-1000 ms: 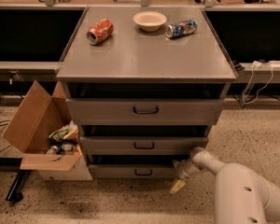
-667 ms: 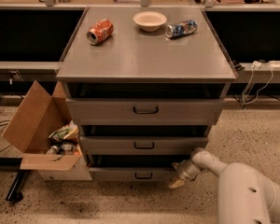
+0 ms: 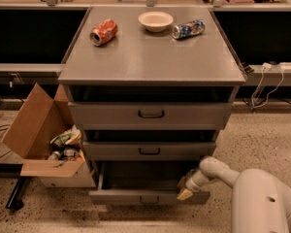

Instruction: Open bottom drawer

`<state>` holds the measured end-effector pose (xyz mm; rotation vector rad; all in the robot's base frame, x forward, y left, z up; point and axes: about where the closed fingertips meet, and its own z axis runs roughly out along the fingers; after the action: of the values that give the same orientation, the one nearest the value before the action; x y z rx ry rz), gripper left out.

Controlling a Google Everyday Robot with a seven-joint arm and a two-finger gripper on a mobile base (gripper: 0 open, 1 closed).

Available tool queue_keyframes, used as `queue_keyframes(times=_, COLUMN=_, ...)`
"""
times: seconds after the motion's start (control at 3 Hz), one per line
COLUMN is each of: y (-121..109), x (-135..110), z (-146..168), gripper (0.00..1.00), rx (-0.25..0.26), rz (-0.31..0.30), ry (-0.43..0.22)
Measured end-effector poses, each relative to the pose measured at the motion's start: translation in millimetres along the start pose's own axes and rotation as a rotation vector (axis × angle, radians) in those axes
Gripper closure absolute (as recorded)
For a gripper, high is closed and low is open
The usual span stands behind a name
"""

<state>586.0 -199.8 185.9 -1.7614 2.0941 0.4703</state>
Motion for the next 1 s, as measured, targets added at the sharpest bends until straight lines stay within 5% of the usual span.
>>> queue_keyframes(times=0.33, y=2.3, x=1.3, z=1.2, gripper=0.83, rx=0.0, rz=0.0, ry=0.0)
queue_keyframes(times=1.0, y=2.3, x=1.3, z=1.2, gripper=0.36, rx=0.0, rz=0.0, ry=0.0)
